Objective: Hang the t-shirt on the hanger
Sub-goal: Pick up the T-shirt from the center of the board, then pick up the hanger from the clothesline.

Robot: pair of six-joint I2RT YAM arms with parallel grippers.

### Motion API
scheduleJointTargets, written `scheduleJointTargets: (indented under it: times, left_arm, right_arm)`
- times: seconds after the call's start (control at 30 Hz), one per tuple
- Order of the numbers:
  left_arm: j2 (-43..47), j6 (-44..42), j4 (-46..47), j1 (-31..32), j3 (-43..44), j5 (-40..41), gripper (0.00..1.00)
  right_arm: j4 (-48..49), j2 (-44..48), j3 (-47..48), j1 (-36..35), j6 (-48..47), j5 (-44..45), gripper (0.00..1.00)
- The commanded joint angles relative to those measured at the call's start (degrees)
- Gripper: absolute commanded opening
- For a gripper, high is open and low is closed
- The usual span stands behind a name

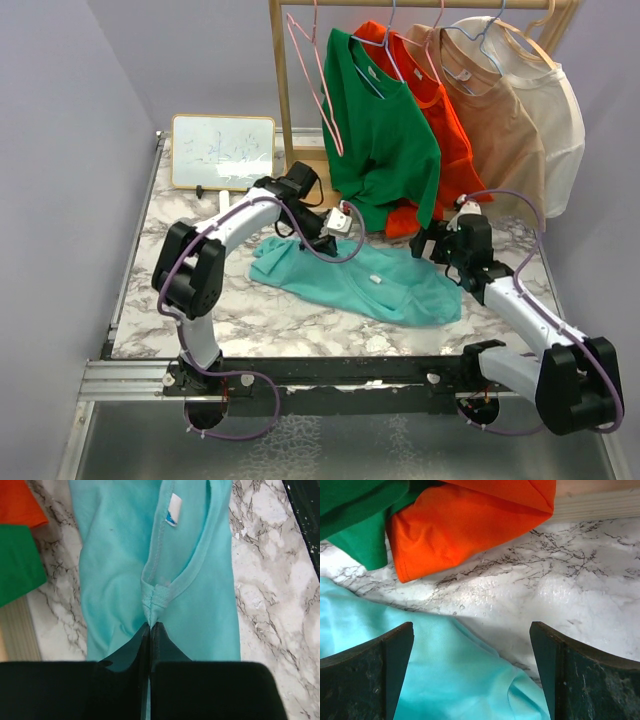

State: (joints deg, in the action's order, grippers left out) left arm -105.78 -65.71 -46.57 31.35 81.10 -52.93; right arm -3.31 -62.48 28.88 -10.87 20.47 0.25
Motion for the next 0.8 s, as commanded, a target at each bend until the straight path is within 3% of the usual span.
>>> scheduleJointTargets:
  times: [0.0, 0.3, 0.47, 0.63, 0.77]
  left_arm:
    - [5.26, -1.73, -6.93, -2.25, 1.59, -3.54, 0.0]
    - [7.96, -5.06, -13.83, -5.87, 1.43, -4.98, 0.0]
    - [8.26, -3.49, -10.73, -7.53, -0.46, -4.58, 0.0]
    - [8.23, 0.42, -6.99, -7.98, -1.59, -5.06, 0.0]
    - [8.22, 2.93, -4.29, -7.98, -2.75, -5.35, 0.0]
  right_arm:
    - [-6.15, 6.44, 2.34, 0.16, 2.72, -2.38, 1.0]
    - [-16.53, 14.52, 8.7, 0.16, 2.39, -1.05, 1.0]
    - [-22.01, 15.41, 15.68, 0.15, 2.55, -3.33, 0.99]
    - [-21.2, 18.05, 22.99, 0.15, 2.65, -4.56, 0.98]
    - [-20.45, 14.4, 32.22, 0.15, 0.59, -5.68, 0.96]
